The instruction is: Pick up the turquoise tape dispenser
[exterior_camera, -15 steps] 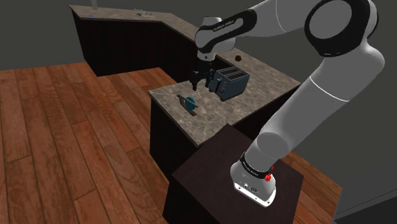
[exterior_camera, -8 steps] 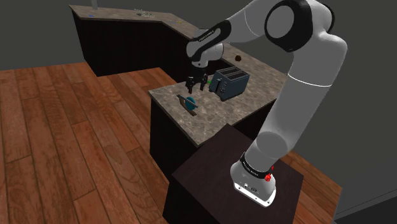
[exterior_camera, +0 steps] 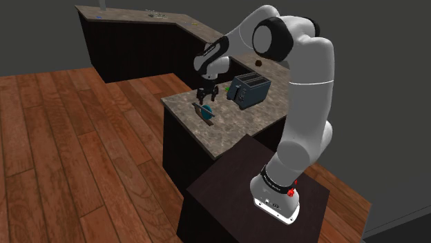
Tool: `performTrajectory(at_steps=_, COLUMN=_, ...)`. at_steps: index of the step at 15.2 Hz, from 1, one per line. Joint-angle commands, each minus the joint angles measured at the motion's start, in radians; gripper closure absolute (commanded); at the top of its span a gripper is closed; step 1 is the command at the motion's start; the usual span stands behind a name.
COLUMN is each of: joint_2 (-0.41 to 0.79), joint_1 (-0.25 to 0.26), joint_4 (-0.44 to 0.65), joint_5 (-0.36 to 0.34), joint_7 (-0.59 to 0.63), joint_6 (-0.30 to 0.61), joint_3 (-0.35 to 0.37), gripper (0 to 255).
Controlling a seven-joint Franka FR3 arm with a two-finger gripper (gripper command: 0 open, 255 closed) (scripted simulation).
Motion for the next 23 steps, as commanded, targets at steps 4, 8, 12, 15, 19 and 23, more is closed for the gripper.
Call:
performTrajectory(at_steps=4, joint_2=0.162, joint_1=-0.035, joint_4=0.152, joint_5=0.019, joint_7=-0.027, joint_6=0.007, joint_3=0.013, gripper=0)
performTrajectory(at_steps=8, joint_2=0.203, joint_1=-0.040, joint_4=0.159, joint_5=0.027, joint_7=-0.030, joint_6=0.040, joint_3=0.020, gripper=0)
performTrajectory(at_steps=12, joint_2=0.230, joint_1=-0.044, joint_4=0.165, joint_5=0.033, joint_7=-0.033, joint_6=0.061, joint_3=0.025, gripper=0)
performTrajectory(at_steps=15, joint_2=0.230, joint_1=-0.044, joint_4=0.165, joint_5=0.033, joint_7=-0.033, joint_6=0.061, joint_3=0.025, gripper=255)
performTrajectory(at_steps=19, joint_2=0.230, joint_1=-0.044, joint_4=0.165, joint_5=0.033, joint_7=-0.033, joint_6=0.061, joint_3=0.025, gripper=255)
performTrajectory(at_steps=23, joint_2=0.230, joint_1=-0.044, joint_4=0.166, joint_5=0.033, joint_7=-0.033, joint_6=0.061, joint_3=0.025, gripper=255)
